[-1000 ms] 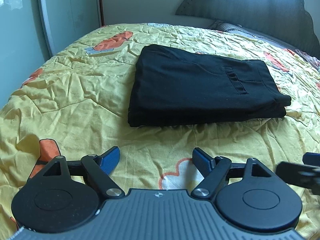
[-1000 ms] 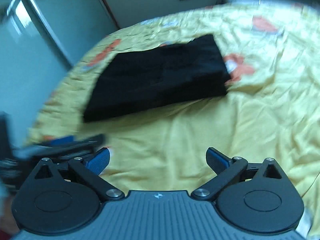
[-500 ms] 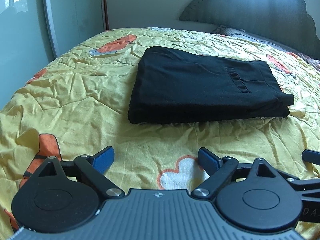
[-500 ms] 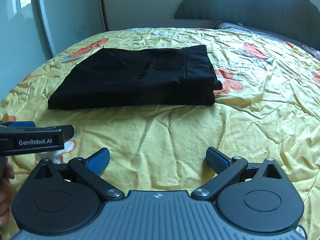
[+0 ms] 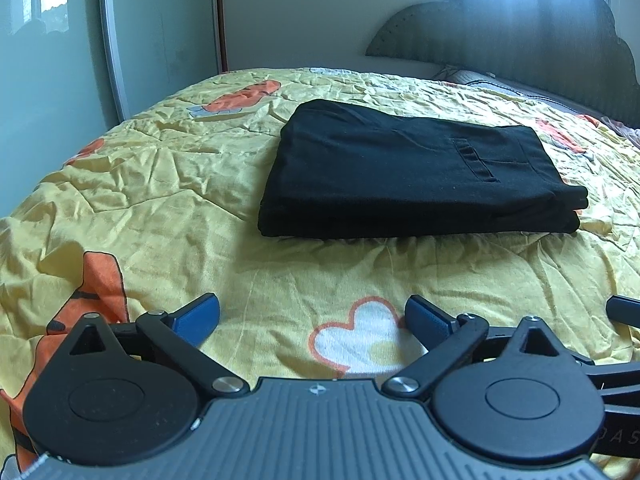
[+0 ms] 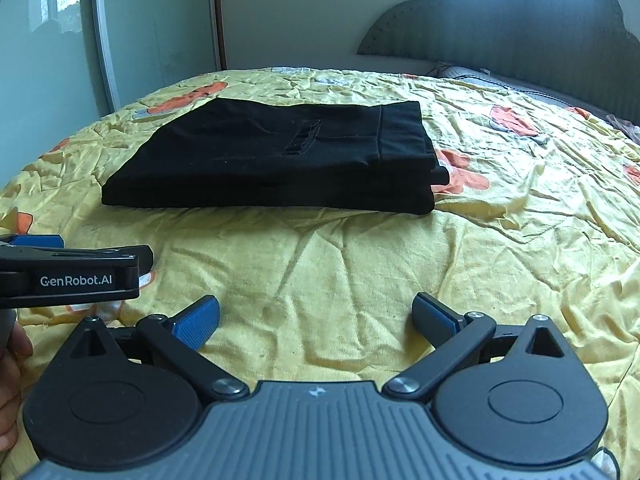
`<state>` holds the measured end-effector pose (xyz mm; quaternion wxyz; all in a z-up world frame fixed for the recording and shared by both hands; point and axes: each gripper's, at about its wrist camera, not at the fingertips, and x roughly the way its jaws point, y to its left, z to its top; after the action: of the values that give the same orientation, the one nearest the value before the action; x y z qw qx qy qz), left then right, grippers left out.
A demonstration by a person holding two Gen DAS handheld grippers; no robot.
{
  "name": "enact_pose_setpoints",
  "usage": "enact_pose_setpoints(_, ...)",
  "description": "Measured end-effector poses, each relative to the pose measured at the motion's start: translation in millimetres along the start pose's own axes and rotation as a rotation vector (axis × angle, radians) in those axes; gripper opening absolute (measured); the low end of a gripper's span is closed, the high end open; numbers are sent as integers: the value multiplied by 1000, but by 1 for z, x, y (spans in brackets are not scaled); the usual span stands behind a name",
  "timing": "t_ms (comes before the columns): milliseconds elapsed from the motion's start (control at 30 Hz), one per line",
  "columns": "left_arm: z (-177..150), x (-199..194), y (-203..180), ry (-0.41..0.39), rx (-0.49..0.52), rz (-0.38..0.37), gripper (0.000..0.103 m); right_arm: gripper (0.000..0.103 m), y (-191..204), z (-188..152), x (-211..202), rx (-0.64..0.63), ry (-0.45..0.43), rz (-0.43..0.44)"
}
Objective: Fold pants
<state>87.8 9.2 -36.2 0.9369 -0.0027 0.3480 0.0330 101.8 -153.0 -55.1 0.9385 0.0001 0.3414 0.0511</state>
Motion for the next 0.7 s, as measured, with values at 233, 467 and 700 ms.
enact_pose_setpoints(233,-2,-1,0,-6,-5,1,103,103,-1,-2,-1,-1,-8,5)
enact_pose_setpoints(467,-4,-4,1,-6,-11,-2,103,103,0,-3,-3,-3,-12,18)
enact_pose_setpoints(700,-7,-6,1,-9,-13,-3,103,103,5,0,-1,-52,-4,54)
